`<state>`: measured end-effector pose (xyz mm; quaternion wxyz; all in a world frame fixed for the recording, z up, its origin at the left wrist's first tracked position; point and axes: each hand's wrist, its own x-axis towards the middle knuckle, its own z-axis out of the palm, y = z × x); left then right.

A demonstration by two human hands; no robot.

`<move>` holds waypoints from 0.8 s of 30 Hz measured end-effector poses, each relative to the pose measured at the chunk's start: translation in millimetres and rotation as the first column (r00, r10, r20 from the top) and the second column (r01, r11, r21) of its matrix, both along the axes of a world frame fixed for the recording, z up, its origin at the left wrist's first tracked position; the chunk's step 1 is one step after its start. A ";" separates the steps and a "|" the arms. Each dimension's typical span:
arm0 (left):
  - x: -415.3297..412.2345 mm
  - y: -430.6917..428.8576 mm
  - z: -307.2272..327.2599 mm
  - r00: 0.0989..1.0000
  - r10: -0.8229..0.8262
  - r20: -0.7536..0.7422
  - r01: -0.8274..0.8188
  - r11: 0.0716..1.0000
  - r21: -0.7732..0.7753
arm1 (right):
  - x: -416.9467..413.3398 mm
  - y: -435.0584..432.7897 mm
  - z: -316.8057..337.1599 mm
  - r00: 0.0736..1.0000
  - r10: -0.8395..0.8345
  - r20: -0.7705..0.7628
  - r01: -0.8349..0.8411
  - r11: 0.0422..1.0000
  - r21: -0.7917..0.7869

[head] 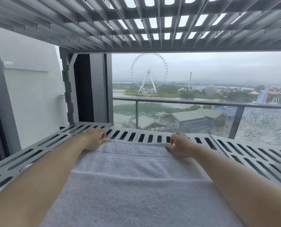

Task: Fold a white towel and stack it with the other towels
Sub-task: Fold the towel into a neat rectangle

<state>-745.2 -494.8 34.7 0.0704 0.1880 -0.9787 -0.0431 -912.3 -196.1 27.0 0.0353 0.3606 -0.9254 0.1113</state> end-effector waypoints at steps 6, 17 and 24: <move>-6.7 -15.4 -7.3 0.996 -0.087 0.004 0.087 0.993 -0.076 | -2.5 6.1 -14.6 0.998 0.029 -0.053 -0.036 0.990 -0.140; -13.2 -22.7 -15.9 0.949 -0.258 -0.179 0.158 0.884 -0.440 | 0.5 8.8 -17.9 0.988 -0.127 -0.084 0.116 0.986 -0.124; -12.6 -24.1 -20.6 0.945 -0.269 -0.188 0.129 0.831 -0.541 | -3.3 11.7 -15.1 0.984 -0.158 -0.087 0.155 0.987 -0.037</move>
